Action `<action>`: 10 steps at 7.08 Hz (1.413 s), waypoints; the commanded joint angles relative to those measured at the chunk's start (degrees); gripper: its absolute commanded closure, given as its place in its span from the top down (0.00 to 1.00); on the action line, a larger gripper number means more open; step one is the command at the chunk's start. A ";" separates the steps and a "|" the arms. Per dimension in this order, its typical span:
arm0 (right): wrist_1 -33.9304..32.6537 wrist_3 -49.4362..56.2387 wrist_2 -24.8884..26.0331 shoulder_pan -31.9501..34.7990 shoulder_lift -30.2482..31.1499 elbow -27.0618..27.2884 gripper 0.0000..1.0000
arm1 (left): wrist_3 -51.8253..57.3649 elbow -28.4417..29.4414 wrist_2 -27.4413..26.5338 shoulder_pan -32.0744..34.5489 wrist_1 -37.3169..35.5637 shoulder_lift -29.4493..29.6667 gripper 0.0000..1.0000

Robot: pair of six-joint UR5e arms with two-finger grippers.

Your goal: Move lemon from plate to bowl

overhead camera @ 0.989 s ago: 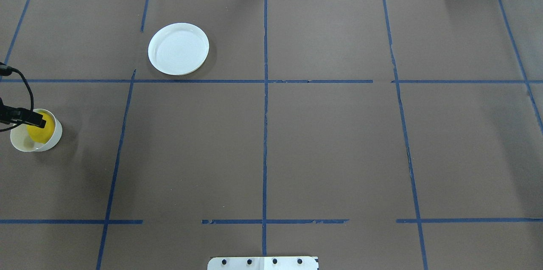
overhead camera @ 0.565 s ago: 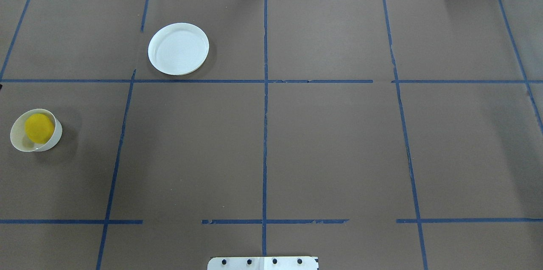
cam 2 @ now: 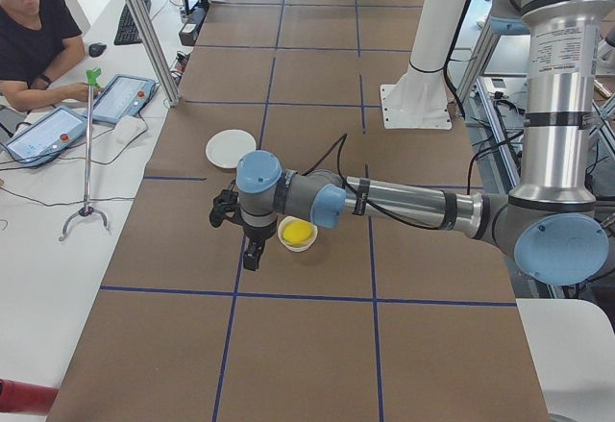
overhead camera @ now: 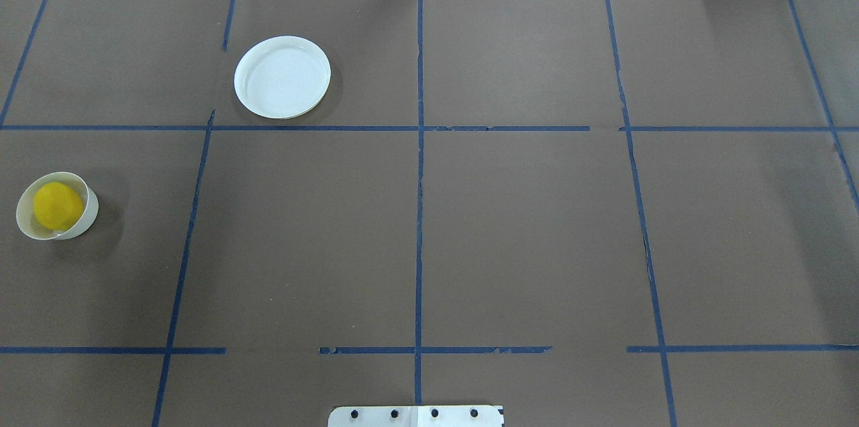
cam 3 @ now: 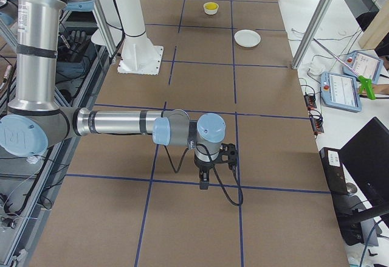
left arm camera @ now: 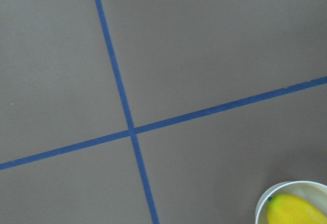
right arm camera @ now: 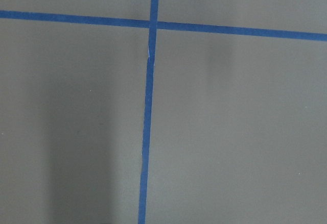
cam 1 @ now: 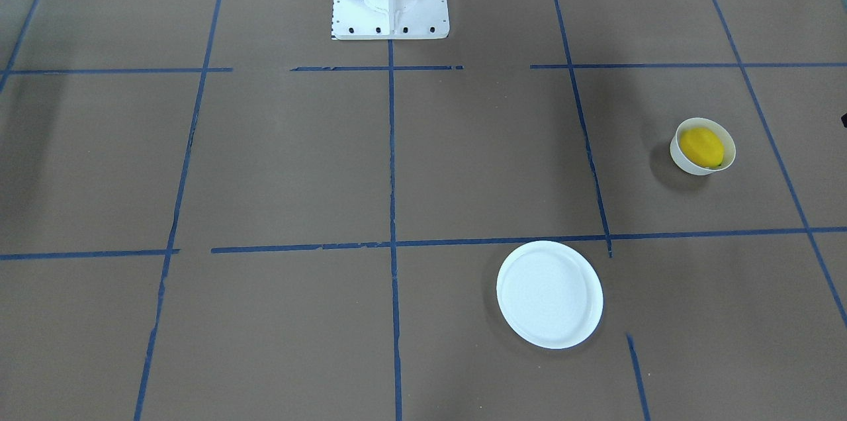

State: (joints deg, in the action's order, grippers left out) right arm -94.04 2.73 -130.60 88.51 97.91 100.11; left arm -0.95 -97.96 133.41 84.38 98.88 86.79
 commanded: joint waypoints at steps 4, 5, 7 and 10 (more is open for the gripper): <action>0.00 0.00 0.00 0.00 0.00 0.00 1.00 | 5.68 3.92 -0.08 1.66 -2.70 -2.68 1.00; 0.00 0.00 0.00 0.00 0.00 0.00 1.00 | 12.31 3.92 -0.08 3.23 -6.30 -2.68 1.00; 0.00 0.00 0.00 0.00 0.00 0.00 1.00 | 13.25 3.30 0.00 6.22 -15.52 -0.14 1.00; 0.00 0.00 0.00 0.00 0.00 0.00 1.00 | 12.12 3.83 0.53 6.76 -16.70 0.84 1.00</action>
State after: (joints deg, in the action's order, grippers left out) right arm -94.04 2.73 -130.61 88.51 97.91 100.11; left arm 11.85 -94.27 133.77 91.00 82.56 87.41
